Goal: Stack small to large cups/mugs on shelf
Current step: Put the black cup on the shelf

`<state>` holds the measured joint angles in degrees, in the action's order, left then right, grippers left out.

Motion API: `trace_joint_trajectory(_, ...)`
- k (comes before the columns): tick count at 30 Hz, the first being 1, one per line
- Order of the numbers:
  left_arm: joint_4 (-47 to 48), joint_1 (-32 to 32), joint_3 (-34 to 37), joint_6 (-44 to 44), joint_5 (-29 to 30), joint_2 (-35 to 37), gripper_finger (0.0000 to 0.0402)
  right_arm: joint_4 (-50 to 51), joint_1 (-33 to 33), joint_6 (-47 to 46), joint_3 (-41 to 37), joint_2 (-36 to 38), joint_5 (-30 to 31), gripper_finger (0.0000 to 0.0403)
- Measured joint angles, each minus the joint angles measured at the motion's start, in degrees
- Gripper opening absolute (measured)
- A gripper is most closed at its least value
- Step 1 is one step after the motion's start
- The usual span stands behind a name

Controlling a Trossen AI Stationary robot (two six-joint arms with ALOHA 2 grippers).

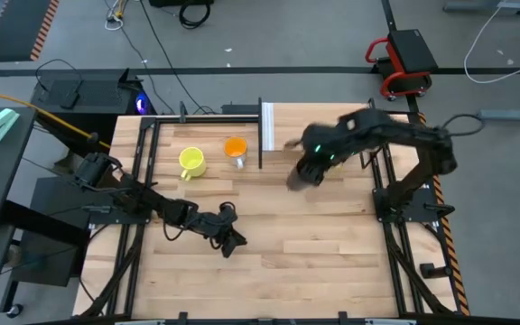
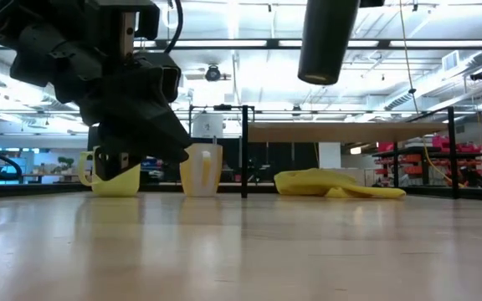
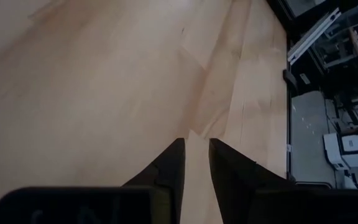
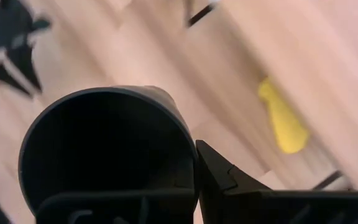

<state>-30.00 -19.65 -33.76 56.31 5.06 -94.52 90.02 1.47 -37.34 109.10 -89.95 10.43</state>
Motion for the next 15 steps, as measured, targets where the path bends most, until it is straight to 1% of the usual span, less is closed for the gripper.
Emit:
trace_joint_trajectory(7, -0.13, 0.53, 0.0, 0.04, 0.0, 0.0, 0.0073, 0.0, 11.18, 4.06, 0.0, 4.0, 0.45, 0.0002)
trace_joint_trajectory(15, -0.15, 0.54, 0.0, 0.05, 0.0, 0.0, 0.0072, 0.02, 26.57, 11.12, -0.02, 5.12, 0.41, 0.0002)
